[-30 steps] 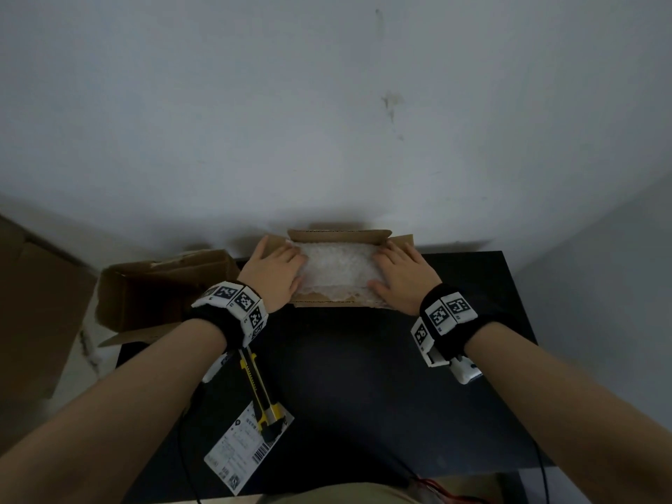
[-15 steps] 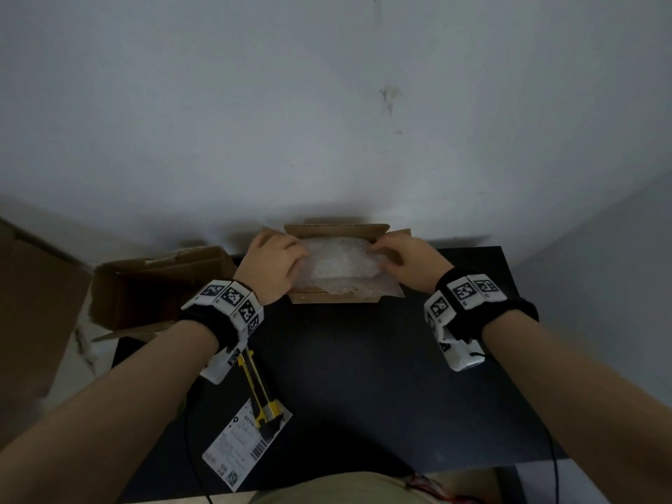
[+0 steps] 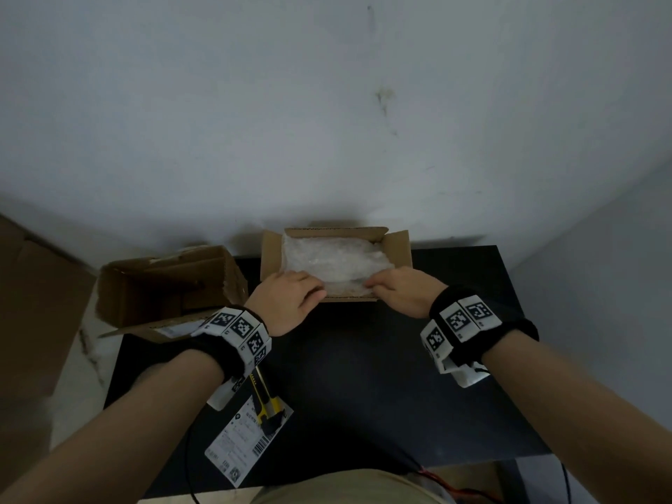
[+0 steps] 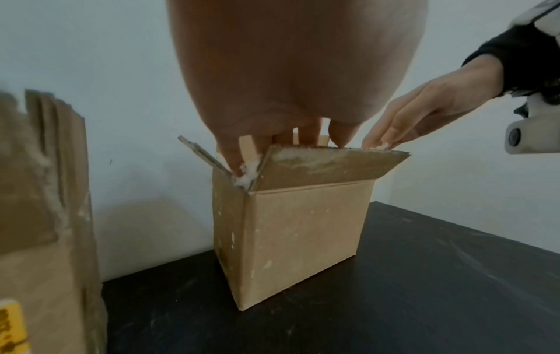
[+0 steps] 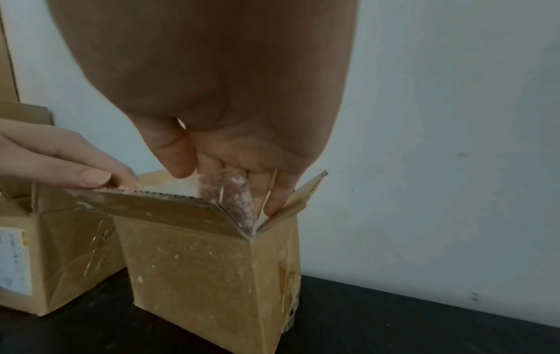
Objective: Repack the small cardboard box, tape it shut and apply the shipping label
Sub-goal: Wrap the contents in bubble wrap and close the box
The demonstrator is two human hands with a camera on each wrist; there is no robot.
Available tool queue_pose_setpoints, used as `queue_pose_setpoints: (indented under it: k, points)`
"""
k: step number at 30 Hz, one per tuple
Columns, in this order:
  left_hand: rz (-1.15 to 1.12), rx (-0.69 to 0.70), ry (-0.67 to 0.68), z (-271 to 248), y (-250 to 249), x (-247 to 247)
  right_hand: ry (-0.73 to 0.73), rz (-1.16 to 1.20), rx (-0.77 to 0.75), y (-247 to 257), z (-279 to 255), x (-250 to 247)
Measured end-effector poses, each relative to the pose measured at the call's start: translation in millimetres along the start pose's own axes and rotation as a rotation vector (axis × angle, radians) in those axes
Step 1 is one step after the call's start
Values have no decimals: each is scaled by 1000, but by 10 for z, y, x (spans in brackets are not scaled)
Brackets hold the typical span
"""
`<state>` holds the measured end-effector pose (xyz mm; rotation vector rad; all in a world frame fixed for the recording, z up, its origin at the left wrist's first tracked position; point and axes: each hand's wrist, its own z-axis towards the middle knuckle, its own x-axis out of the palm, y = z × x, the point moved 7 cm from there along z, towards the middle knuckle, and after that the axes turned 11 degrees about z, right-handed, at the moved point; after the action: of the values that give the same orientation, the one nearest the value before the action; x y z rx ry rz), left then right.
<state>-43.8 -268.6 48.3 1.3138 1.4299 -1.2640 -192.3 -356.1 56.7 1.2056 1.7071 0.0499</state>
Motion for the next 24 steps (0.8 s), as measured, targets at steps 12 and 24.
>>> queue_pose_setpoints:
  k: [12, 24]
  points:
    - [7, -44, 135, 85, -54, 102, -507, 24, -185, 84, -181, -534]
    - [63, -61, 88, 42, -39, 211, -350, -157, -151, -16, 168, -118]
